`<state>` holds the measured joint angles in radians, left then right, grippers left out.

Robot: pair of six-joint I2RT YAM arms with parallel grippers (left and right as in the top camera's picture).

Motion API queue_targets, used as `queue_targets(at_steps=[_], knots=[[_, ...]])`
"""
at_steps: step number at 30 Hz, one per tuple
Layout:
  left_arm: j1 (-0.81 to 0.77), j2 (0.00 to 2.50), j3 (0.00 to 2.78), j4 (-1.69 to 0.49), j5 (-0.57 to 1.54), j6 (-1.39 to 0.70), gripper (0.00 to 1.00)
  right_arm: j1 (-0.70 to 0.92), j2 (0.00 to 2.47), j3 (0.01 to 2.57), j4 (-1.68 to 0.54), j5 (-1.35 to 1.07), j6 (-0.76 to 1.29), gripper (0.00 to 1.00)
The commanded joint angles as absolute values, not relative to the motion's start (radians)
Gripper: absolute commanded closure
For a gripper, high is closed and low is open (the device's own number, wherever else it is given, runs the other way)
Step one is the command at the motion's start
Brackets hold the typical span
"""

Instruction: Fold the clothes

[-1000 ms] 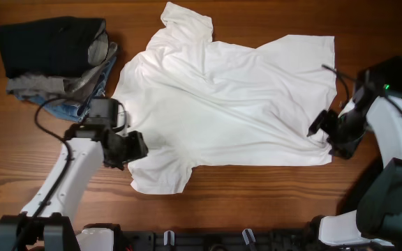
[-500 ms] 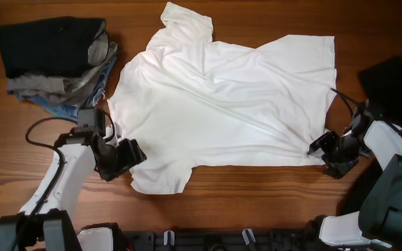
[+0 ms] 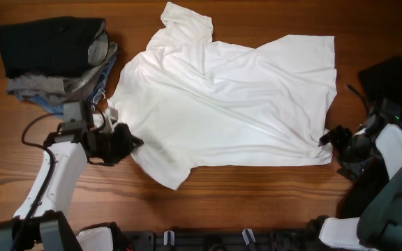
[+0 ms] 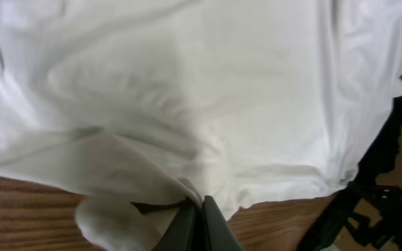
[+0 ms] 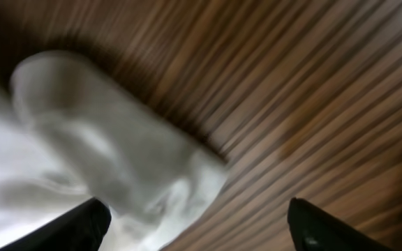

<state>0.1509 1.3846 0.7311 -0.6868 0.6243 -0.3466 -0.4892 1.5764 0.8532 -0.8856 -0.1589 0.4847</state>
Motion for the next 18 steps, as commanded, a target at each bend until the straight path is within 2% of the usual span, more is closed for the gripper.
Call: queue_targets(at_steps=[1, 5, 10, 12, 15, 18], knots=[[0.157, 1.339, 0.834, -0.735, 0.660, -0.302, 0.96, -0.575, 1.625, 0.843, -0.874, -0.154, 0.440, 0.19], [0.157, 1.297, 0.872, -0.879, 0.586, -0.291, 0.96, -0.582, 1.627, 0.842, -0.865, -0.192, 0.421, 0.20], [0.157, 1.294, 0.872, -0.970, 0.537, -0.239, 0.96, -0.581, 1.627, 0.733, -0.768, -0.211, 0.423, 0.44], [0.157, 1.294, 0.872, -0.979, 0.509, -0.239, 0.96, -0.581, 1.626, 0.721, -0.726, -0.256, 0.409, 0.26], [0.157, 1.285, 0.873, -1.063, 0.458, -0.185, 0.96, -0.581, 1.585, 0.725, -0.701, -0.427, 0.366, 0.28], [0.159, 1.229, 0.895, -1.144, 0.340, -0.227, 0.96, -0.581, 1.455, 0.755, -0.759, -0.447, 0.341, 0.26]])
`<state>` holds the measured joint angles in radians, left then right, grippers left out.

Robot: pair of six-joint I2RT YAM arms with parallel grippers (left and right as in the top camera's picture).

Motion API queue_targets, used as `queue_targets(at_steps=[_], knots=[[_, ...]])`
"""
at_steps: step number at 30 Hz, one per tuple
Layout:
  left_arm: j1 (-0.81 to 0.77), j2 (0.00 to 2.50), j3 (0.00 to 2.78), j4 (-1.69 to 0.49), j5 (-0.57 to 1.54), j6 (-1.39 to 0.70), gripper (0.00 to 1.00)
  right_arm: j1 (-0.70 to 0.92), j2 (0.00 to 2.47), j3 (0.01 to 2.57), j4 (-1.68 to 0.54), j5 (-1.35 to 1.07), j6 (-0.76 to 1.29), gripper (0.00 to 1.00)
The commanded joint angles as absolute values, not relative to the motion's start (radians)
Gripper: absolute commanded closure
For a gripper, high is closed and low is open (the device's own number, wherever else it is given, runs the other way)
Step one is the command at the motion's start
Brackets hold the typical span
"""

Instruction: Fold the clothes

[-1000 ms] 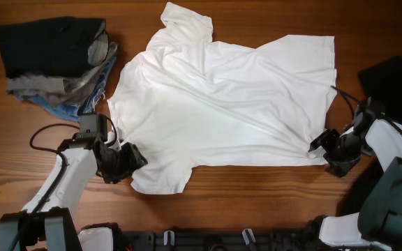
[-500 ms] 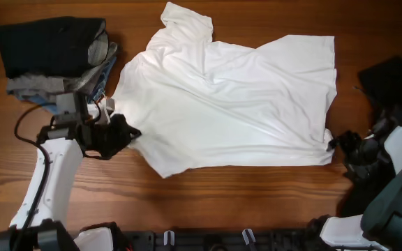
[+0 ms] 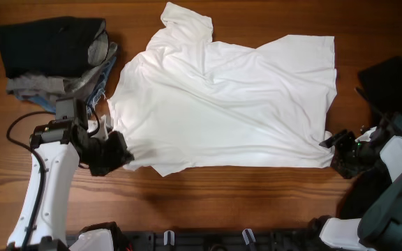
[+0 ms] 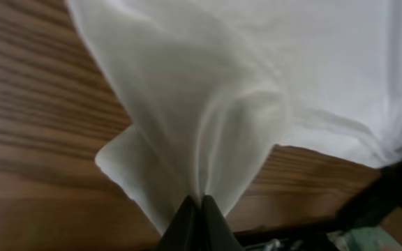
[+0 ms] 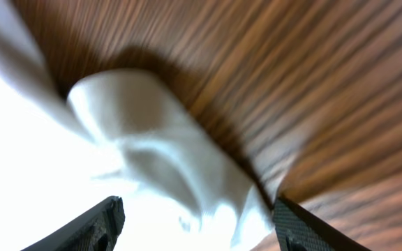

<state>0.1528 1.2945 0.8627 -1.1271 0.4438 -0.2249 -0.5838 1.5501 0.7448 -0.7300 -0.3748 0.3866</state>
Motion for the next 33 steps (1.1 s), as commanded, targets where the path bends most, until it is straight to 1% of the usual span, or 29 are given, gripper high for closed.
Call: queue_targets(at_steps=[1, 3, 4, 6, 9, 11, 12, 14, 15, 16, 17, 19, 20, 21, 24, 28, 29, 31, 33], knots=[[0.164, 1.211, 0.896, -1.144, 0.303, -0.276, 0.96, -0.581, 1.407, 0.770, -0.783, -0.454, 0.329, 0.25], [0.176, 1.192, 0.896, -1.141, 0.255, -0.327, 0.96, -0.581, 1.319, 0.788, -0.815, -0.463, 0.312, 0.23], [0.196, 1.183, 0.896, -1.133, 0.244, -0.347, 0.96, -0.581, 1.266, 0.789, -0.830, -0.476, 0.314, 0.20], [0.253, 1.179, 0.896, -1.119, 0.237, -0.354, 0.96, -0.581, 1.192, 0.789, -0.883, -0.467, 0.318, 0.17], [0.344, 1.180, 0.896, -1.094, 0.216, -0.353, 0.96, -0.581, 1.202, 0.785, -0.917, -0.390, 0.318, 0.17], [0.393, 1.180, 0.896, -1.069, 0.219, -0.348, 0.96, -0.581, 1.247, 0.768, -0.918, -0.380, 0.309, 0.25], [0.403, 1.180, 0.896, -1.064, 0.219, -0.348, 0.96, -0.581, 1.267, 0.760, -0.918, -0.387, 0.288, 0.32], [0.401, 1.180, 0.896, -1.058, 0.219, -0.345, 0.96, -0.580, 1.334, 0.722, -0.921, -0.388, 0.288, 0.43], [0.400, 1.180, 0.896, -1.054, 0.219, -0.345, 0.96, -0.580, 1.366, 0.708, -0.915, -0.387, 0.288, 0.44], [0.400, 1.180, 0.896, -1.046, 0.219, -0.345, 0.96, -0.580, 1.402, 0.698, -0.885, -0.385, 0.287, 0.44], [0.400, 1.180, 0.896, -1.039, 0.220, -0.345, 0.96, -0.580, 1.433, 0.698, -0.841, -0.401, 0.258, 0.50], [0.398, 1.180, 0.896, -1.035, 0.220, -0.345, 0.96, -0.580, 1.474, 0.698, -0.723, -0.558, 0.152, 0.78], [0.391, 1.180, 0.896, -1.036, 0.220, -0.345, 0.96, -0.580, 1.489, 0.698, -0.671, -0.639, 0.142, 0.92], [0.377, 1.180, 0.895, -1.036, 0.220, -0.345, 0.96, -0.577, 1.504, 0.698, -0.618, -0.659, 0.198, 0.94], [0.325, 1.180, 0.895, -1.028, 0.219, -0.345, 0.96, -0.524, 1.550, 0.698, -0.533, -0.648, 0.301, 0.96], [0.242, 1.180, 0.895, -0.986, 0.218, -0.345, 0.96, -0.368, 1.663, 0.698, -0.365, -0.594, 0.438, 0.96], [0.228, 1.180, 0.895, -0.981, 0.218, -0.345, 0.96, -0.316, 1.711, 0.698, -0.315, -0.532, 0.520, 0.96], [0.220, 1.180, 0.895, -0.981, 0.214, -0.345, 0.96, -0.250, 1.793, 0.698, -0.179, -0.443, 0.580, 0.96], [0.220, 1.180, 0.895, -0.983, 0.215, -0.345, 0.96, -0.225, 1.827, 0.704, -0.006, -0.483, 0.615, 0.96]])
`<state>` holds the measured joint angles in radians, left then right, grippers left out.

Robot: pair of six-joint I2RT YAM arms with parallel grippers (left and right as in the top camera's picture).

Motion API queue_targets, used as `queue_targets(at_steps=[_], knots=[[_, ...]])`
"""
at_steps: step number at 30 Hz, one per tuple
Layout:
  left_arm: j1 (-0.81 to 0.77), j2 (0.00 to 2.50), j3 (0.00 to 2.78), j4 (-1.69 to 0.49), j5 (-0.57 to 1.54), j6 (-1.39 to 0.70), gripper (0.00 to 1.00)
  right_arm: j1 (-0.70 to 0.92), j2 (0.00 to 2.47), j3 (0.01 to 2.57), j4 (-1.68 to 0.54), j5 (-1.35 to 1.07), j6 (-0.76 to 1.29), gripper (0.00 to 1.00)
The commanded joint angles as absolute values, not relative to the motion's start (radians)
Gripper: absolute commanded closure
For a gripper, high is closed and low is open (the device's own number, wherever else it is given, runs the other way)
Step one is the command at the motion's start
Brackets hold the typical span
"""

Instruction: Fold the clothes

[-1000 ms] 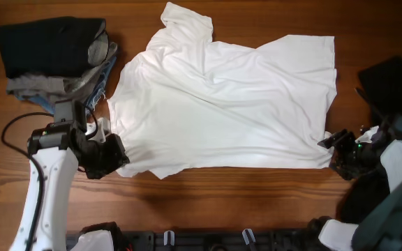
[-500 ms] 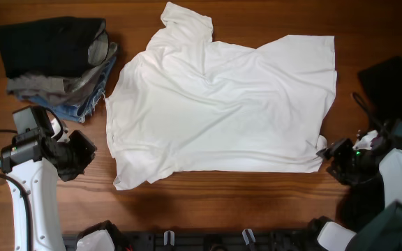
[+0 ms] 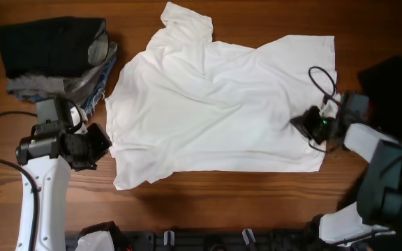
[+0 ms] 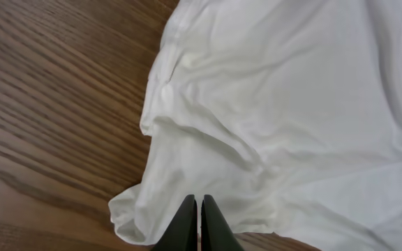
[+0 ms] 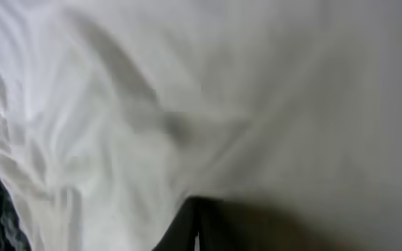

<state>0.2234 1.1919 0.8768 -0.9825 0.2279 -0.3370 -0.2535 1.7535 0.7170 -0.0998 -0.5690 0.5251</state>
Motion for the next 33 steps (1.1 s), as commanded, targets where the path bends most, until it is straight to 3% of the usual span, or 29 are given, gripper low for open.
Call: queue_targets(at_steps=[1, 5, 7, 10, 13, 19, 21, 23, 24, 25, 27, 33], knots=[[0.220, 1.180, 0.895, -0.986, 0.215, -0.345, 0.96, -0.226, 1.819, 0.721, 0.066, -0.537, 0.619, 0.96], [0.220, 1.180, 0.895, -0.987, 0.215, -0.345, 0.96, -0.228, 1.702, 0.883, -0.084, -0.630, 0.535, 0.91], [0.220, 1.180, 0.895, -0.991, 0.215, -0.345, 0.96, -0.228, 1.604, 0.915, -0.264, -0.600, 0.432, 0.79], [0.220, 1.180, 0.895, -1.000, 0.215, -0.344, 0.96, -0.228, 1.507, 0.914, -0.627, -0.294, 0.418, 0.70], [0.220, 1.180, 0.895, -1.002, 0.214, -0.340, 0.96, -0.228, 1.518, 0.876, -0.867, -0.112, 0.418, 0.70], [0.220, 1.180, 0.895, -1.003, 0.207, -0.318, 0.95, -0.228, 1.522, 0.693, -0.794, -0.157, 0.469, 0.74], [0.220, 1.180, 0.895, -1.003, 0.207, -0.318, 0.94, -0.228, 1.522, 0.665, -0.733, -0.197, 0.463, 0.64], [0.220, 1.180, 0.895, -1.002, 0.207, -0.318, 0.94, -0.228, 1.522, 0.634, -0.678, -0.211, 0.464, 0.39], [0.220, 1.180, 0.895, -1.002, 0.207, -0.318, 0.94, -0.228, 1.522, 0.619, -0.641, -0.211, 0.464, 0.36], [0.220, 1.180, 0.895, -1.002, 0.207, -0.318, 0.94, -0.228, 1.522, 0.603, -0.590, -0.211, 0.463, 0.36], [0.220, 1.180, 0.895, -1.003, 0.207, -0.318, 0.94, -0.228, 1.522, 0.609, -0.582, -0.206, 0.438, 0.96], [0.220, 1.180, 0.895, -1.023, 0.207, -0.314, 0.92, -0.241, 1.465, 0.862, -1.007, 0.021, 0.437, 0.96]])
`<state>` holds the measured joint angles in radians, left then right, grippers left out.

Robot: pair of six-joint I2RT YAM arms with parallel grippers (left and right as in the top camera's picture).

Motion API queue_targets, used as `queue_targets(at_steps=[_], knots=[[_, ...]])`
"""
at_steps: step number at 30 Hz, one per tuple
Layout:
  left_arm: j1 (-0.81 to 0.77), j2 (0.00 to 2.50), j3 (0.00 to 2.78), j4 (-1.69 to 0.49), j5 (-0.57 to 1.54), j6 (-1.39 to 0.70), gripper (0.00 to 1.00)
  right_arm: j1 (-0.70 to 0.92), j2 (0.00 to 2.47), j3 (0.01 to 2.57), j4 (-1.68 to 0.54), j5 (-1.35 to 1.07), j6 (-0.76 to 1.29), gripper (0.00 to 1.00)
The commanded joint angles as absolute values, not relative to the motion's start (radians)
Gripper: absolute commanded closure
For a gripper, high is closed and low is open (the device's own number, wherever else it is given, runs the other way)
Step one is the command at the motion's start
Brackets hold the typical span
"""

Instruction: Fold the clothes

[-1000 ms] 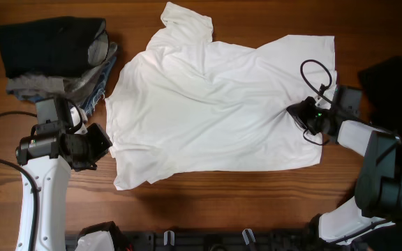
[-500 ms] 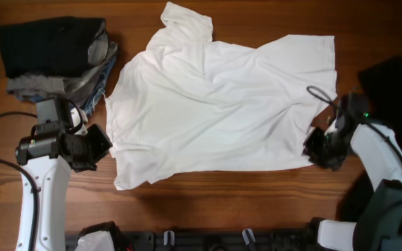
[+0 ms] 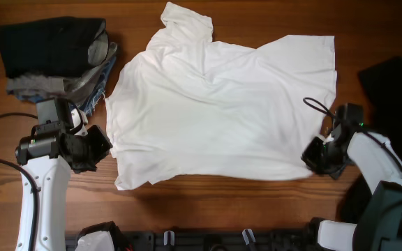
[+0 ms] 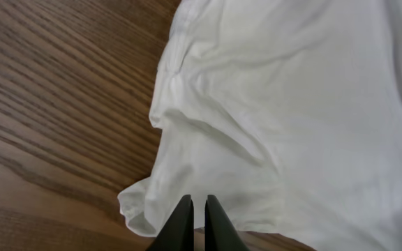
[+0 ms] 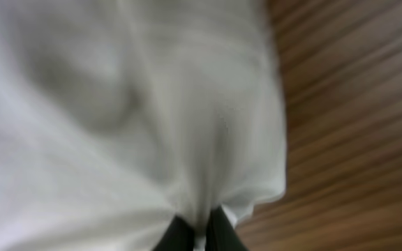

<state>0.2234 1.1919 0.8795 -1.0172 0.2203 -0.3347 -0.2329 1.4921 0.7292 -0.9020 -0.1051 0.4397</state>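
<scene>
A white T-shirt (image 3: 215, 104) lies spread on the wooden table (image 3: 257, 209), collar to the far left and hem to the right. My left gripper (image 3: 102, 148) hovers just left of the shirt's near-left sleeve (image 4: 187, 188). In the left wrist view that gripper (image 4: 195, 202) shows a narrow gap with nothing in it. My right gripper (image 3: 314, 157) is at the shirt's near-right hem corner. In the right wrist view it (image 5: 199, 222) is shut on a pinch of white cloth (image 5: 117, 104).
A stack of folded dark and grey clothes (image 3: 54, 56) sits at the far left corner. A black garment (image 3: 396, 84) lies at the right edge. A black rail (image 3: 208, 238) runs along the front edge. The left arm's cable loops over the wood.
My right gripper moved from on top of the shirt near its right edge to the near-right hem corner, now pinching cloth. The left jaws parted slightly; the left arm stayed put.
First my left gripper was shut on the shirt's tucked-under near-left part, the right one open by the hem corner. The left then held the cloth further left. Later the sleeve lay flat and released. Now the right grips the hem corner.
</scene>
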Motion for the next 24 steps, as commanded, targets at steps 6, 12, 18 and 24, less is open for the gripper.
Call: queue_targets(at_steps=[6, 12, 18, 24], knots=[[0.220, 1.180, 0.875, -1.048, 0.212, -0.316, 0.60, -0.241, 1.374, 1.004, -1.163, -0.039, 0.482, 0.96], [0.220, 1.211, 0.691, -0.938, 0.424, -0.361, 0.39, -0.241, 1.374, 1.004, -1.153, -0.039, 0.472, 0.96], [0.216, 1.297, 0.582, -0.788, 0.483, -0.353, 0.50, -0.241, 1.374, 1.004, -1.126, -0.054, 0.469, 0.96], [0.082, 1.421, 0.567, -0.736, 0.528, -0.353, 0.82, -0.241, 1.374, 1.004, -1.118, -0.054, 0.463, 0.96]])
